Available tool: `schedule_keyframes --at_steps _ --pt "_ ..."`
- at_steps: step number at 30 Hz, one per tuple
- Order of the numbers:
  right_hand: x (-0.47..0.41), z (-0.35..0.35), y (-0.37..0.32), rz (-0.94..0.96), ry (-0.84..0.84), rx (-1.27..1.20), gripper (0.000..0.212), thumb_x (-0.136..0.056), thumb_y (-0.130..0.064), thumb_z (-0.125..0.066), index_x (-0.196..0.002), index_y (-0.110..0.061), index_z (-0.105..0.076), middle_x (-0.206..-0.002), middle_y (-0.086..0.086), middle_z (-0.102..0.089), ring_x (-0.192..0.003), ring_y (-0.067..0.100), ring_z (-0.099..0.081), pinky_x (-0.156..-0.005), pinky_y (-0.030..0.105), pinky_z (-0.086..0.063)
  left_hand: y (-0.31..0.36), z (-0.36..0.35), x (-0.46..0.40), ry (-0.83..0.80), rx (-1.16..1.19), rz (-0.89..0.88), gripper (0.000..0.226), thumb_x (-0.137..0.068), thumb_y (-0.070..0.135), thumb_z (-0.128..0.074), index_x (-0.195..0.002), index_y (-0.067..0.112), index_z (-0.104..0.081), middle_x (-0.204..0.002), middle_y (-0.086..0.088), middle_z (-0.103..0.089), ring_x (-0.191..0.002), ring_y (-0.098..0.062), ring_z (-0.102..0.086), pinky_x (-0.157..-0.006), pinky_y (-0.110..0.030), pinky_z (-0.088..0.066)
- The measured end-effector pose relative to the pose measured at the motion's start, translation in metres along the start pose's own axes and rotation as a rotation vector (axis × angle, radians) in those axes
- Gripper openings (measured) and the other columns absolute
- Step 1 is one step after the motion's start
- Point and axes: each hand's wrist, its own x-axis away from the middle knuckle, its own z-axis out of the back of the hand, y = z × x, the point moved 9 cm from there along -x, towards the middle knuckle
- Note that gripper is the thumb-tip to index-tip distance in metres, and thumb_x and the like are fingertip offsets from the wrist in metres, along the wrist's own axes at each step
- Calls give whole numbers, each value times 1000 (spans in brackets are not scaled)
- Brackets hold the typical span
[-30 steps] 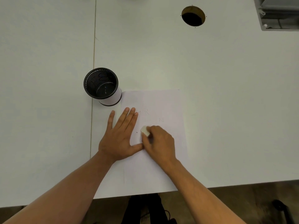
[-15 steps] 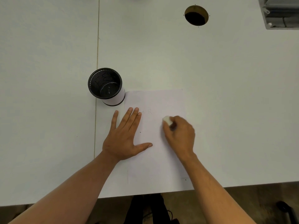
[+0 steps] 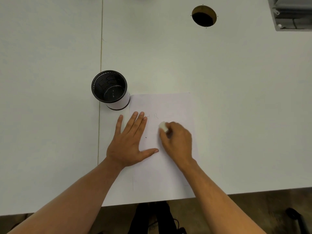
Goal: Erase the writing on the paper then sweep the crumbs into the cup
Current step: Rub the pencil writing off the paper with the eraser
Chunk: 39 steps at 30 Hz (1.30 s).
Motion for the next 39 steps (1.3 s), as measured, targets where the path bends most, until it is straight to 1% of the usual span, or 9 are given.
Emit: schedule_keyframes --at_steps 2,5,7,12,18,23,28,34,39 --pt "4 -3 -1 54 -57 14 17 -87 -28 -66 -81 -13 -63 -67 -5 -58 -57 10 -48 -54 22 -35 -1 0 1 0 -4 3 107 -87 86 -25 -159 7 -19 -168 -8 -13 -156 -22 -7 -122 -63 -10" --pt "-11 23 34 -110 81 6 18 -86 -31 -67 -80 -14 -63 -66 -6 -57 -59 14 -52 -57 26 -38 -2 -1 1 -7 -18 10 107 -87 86 -26 -159 8 -18 -168 -7 -12 -156 -21 -5 -123 -61 -8" --pt "-12 30 39 -142 141 -16 19 -87 -28 -66 -77 -13 -60 -64 -3 -57 -57 15 -51 -55 29 -42 -2 -1 1 -9 -23 12 107 -87 86 -26 -159 8 -17 -169 -6 -11 -156 -20 -4 -123 -61 -7" --pt "14 -7 -3 98 -76 28 16 -87 -27 -67 -88 -11 -66 -72 -1 -63 -60 9 -48 -57 23 -39 -1 0 1 17 0 -1 107 -87 86 -26 -159 7 -19 -168 -8 -13 -156 -22 -7 -122 -63 -10" --pt "-6 26 33 -123 120 1 19 -87 -27 -67 -78 -12 -60 -65 -2 -56 -57 16 -51 -54 28 -38 -2 -2 0 3 -18 8 107 -87 86 -27 -159 8 -16 -169 -7 -10 -156 -21 -4 -123 -61 -7" --pt "10 -4 4 19 -75 2 16 -87 -27 -65 -80 -13 -61 -68 -3 -57 -59 14 -49 -56 26 -37 -1 0 1 19 -2 3 106 -87 86 -25 -159 7 -19 -168 -7 -13 -156 -21 -7 -123 -62 -8" --pt "-11 37 48 -199 159 -65 16 -87 -25 -66 -80 -11 -61 -67 0 -59 -58 16 -52 -57 27 -37 -2 -1 0 3 -20 8 107 -87 86 -27 -159 8 -18 -168 -7 -12 -156 -21 -6 -123 -62 -8" --pt "13 -1 7 54 -93 -18 15 -87 -25 -66 -83 -12 -62 -70 -2 -59 -60 14 -50 -57 26 -39 -1 0 0 21 -13 -3 106 -87 85 -28 -159 7 -19 -168 -8 -14 -156 -22 -8 -122 -63 -10" --pt "-5 31 41 -143 123 -52 17 -86 -25 -67 -79 -11 -61 -67 -1 -57 -59 16 -51 -57 27 -37 -1 0 0 22 -24 3 107 -87 85 -28 -159 8 -18 -168 -7 -12 -156 -21 -7 -123 -61 -6"
